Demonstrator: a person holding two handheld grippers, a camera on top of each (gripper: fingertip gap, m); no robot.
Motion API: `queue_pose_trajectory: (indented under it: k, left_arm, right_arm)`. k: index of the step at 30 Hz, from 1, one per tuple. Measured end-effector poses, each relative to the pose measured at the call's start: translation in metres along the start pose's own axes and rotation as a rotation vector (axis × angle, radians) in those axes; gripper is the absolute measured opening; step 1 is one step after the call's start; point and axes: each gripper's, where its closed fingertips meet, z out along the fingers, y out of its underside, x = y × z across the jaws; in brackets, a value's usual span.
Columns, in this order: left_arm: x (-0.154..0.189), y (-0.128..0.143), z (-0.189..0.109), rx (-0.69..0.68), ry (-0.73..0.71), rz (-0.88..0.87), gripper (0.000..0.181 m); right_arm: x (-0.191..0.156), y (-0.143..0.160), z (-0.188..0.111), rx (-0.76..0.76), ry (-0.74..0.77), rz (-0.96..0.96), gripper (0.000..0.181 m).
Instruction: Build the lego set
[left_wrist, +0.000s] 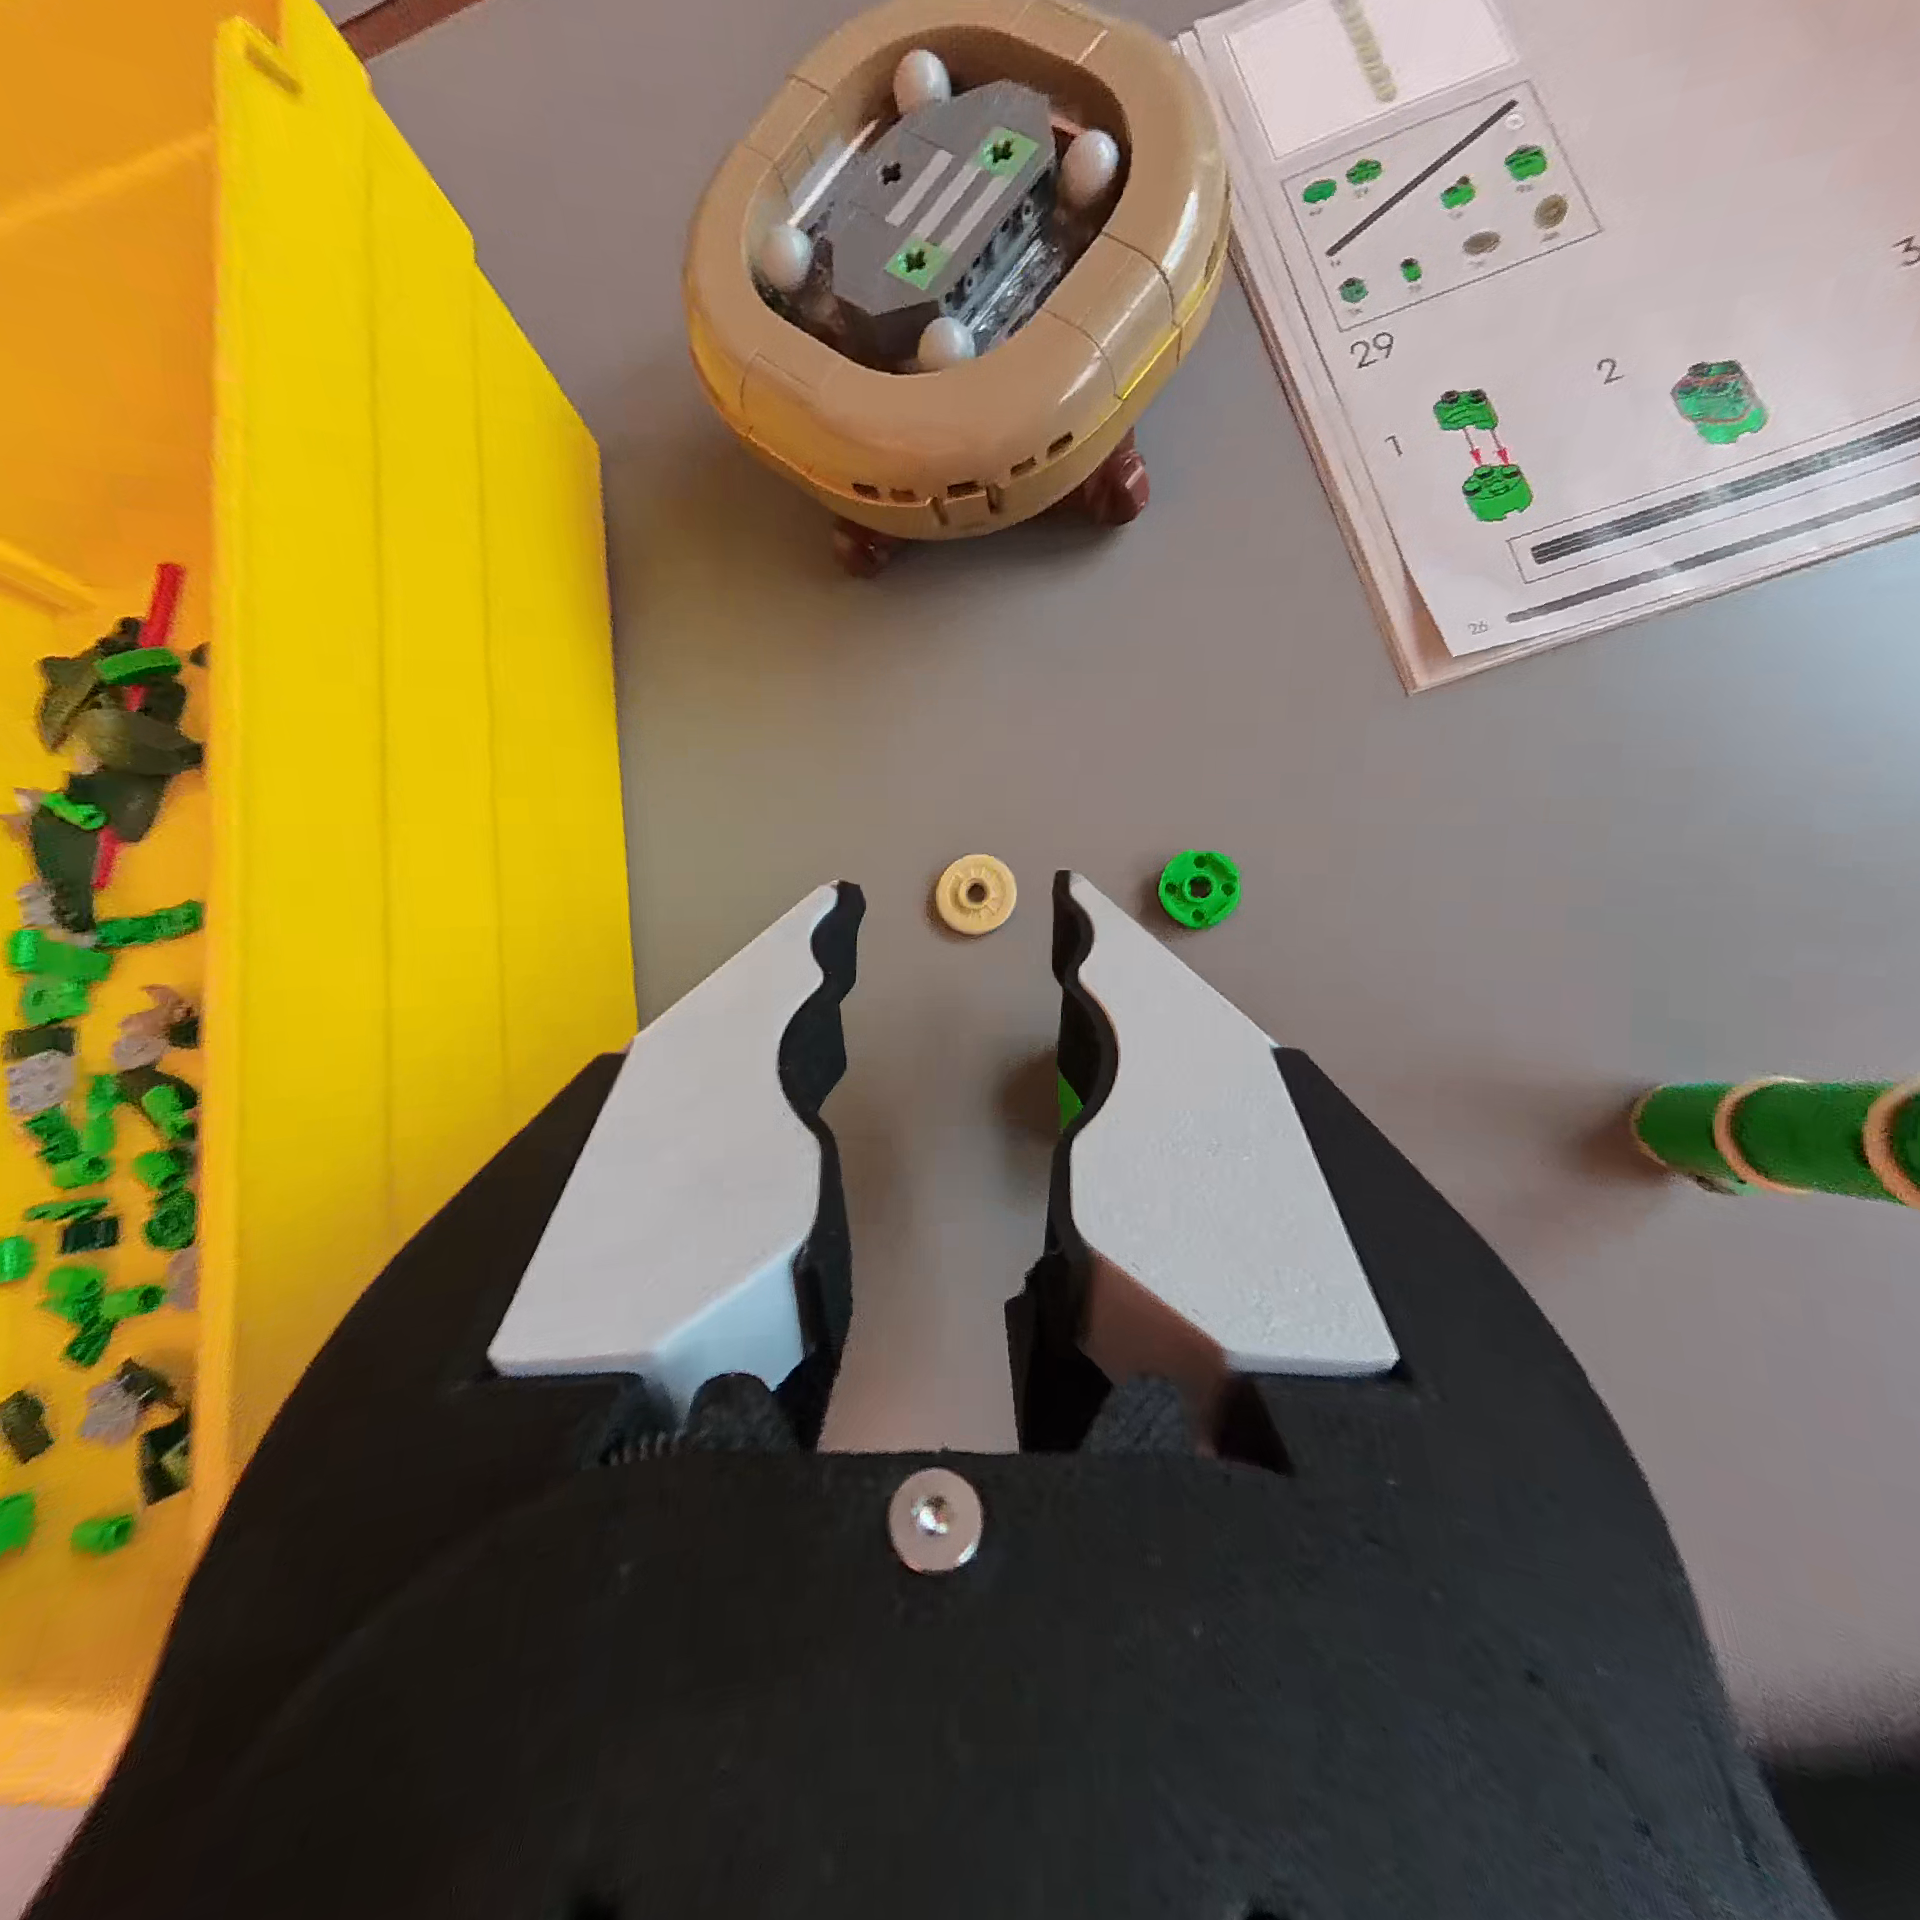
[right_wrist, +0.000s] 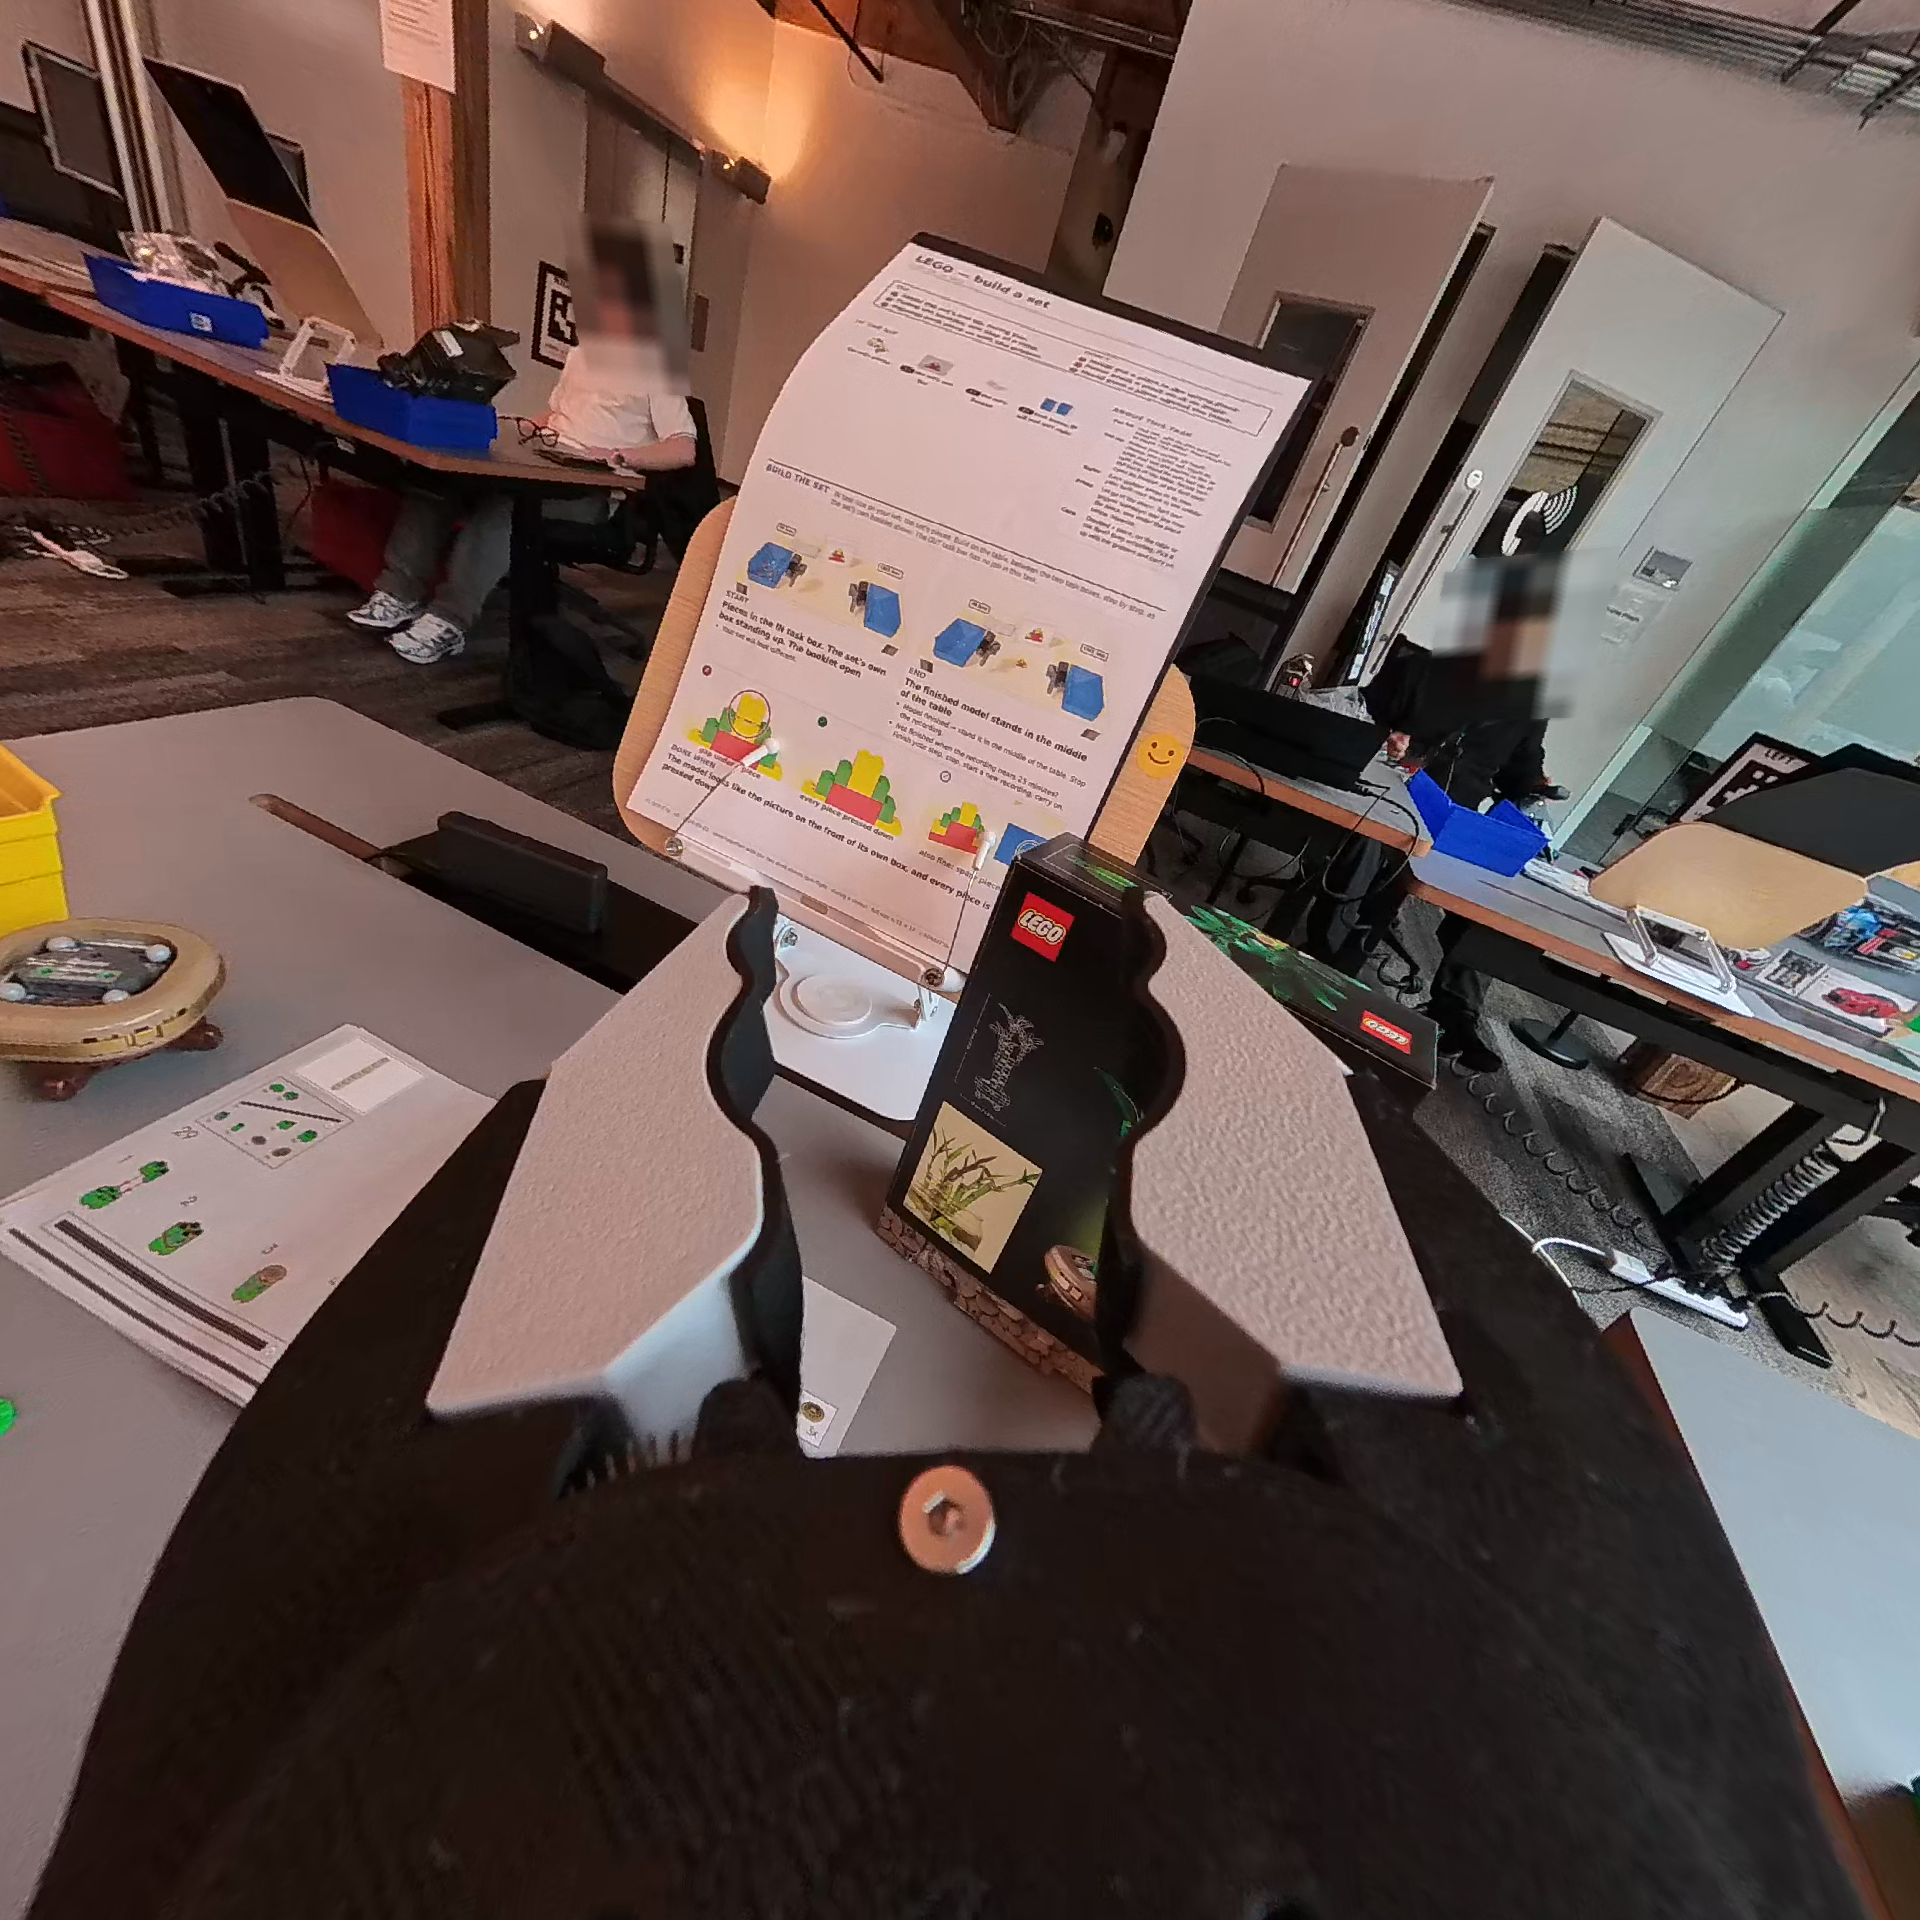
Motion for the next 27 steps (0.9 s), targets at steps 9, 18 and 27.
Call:
queue_pose_trajectory:
  k: [9,18,27]
  left_arm:
    - [0.002,0.009,0.013,-0.057,0.068,-0.011,0.030]
    - [0.006,0.013,0.017,-0.069,0.069,0.033,0.016]
    - [0.007,0.014,0.016,-0.046,0.090,0.008,0.013]
  right_arm:
    - [0.005,-0.001,-0.005,0.010,0.002,0.018,0.066]
    - [0.005,0.001,-0.004,0.003,-0.002,0.015,0.066]
    - [0.006,0.001,-0.006,0.005,0.002,0.014,0.066]
